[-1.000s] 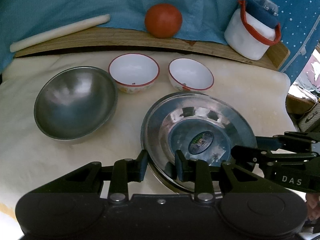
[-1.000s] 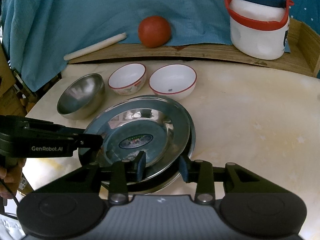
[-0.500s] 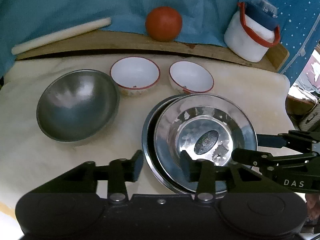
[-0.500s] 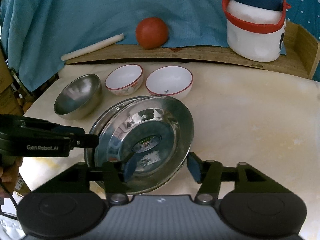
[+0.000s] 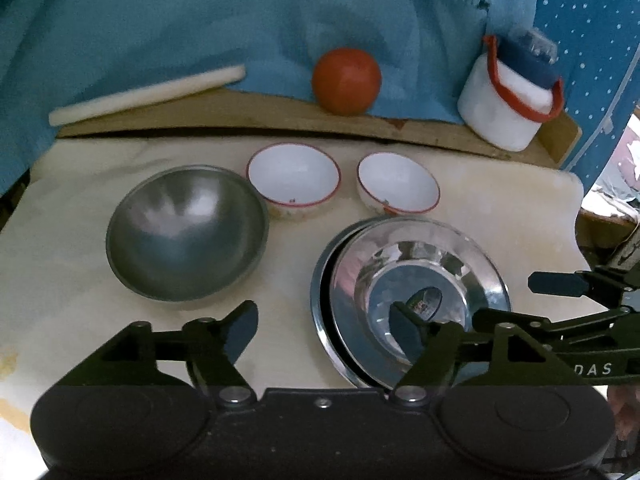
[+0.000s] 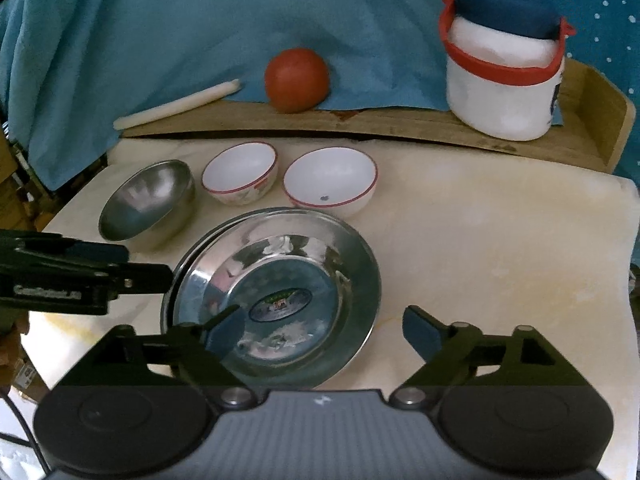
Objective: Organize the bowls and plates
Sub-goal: 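Move both grippers toward the deep steel bowl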
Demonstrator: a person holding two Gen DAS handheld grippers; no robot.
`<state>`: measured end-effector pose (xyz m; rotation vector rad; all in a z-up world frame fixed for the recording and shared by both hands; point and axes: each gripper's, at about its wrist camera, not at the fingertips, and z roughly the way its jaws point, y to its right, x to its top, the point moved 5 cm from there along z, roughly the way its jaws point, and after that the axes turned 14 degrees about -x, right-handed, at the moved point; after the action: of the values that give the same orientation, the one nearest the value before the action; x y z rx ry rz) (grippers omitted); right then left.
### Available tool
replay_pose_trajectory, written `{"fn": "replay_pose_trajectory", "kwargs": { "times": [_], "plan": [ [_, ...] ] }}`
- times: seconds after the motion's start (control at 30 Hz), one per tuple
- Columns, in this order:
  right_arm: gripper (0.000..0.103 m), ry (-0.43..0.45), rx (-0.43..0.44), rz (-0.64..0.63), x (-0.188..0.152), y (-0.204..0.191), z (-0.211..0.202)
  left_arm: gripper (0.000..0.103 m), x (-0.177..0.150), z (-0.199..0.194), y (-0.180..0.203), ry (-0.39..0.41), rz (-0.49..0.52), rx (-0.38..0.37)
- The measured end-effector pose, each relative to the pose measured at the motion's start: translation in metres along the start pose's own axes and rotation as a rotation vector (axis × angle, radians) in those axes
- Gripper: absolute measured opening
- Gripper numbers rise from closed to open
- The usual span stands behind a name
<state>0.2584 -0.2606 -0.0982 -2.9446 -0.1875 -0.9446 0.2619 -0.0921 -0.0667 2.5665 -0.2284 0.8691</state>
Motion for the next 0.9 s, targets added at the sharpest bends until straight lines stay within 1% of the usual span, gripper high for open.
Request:
{"fn": "replay_pose_trajectory", "kwargs": {
  "times": [0.2,0.33,0.4,0.6,0.7,0.8,0.9],
  "plan": [
    [0.099,0.012,-0.02,0.029,0.002,0.002,-0.001,0.088,0.004,-0.014,-0.002,0.057,0.02,-0.007],
    [0.101,0.016,-0.028,0.04,0.004,0.0,-0.001,0.089,0.006,-0.026,-0.007,0.096,0.017,-0.015],
    [0.101,0.019,-0.031,0.047,0.005,-0.002,0.0,0.091,0.008,-0.034,-0.013,0.119,0.009,-0.005],
    [0.101,0.043,-0.029,0.069,0.009,-0.012,-0.001,0.093,0.012,-0.056,-0.054,0.169,-0.082,0.065],
    [0.101,0.064,-0.02,0.071,0.013,-0.021,-0.003,0.095,0.012,-0.064,-0.079,0.178,-0.135,0.112],
    [0.101,0.072,-0.008,0.063,0.018,-0.034,-0.002,0.095,0.011,-0.068,-0.1,0.175,-0.175,0.134],
    [0.101,0.08,0.006,0.052,0.021,-0.048,-0.001,0.095,0.011,-0.069,-0.116,0.166,-0.195,0.132]
  ]
}}
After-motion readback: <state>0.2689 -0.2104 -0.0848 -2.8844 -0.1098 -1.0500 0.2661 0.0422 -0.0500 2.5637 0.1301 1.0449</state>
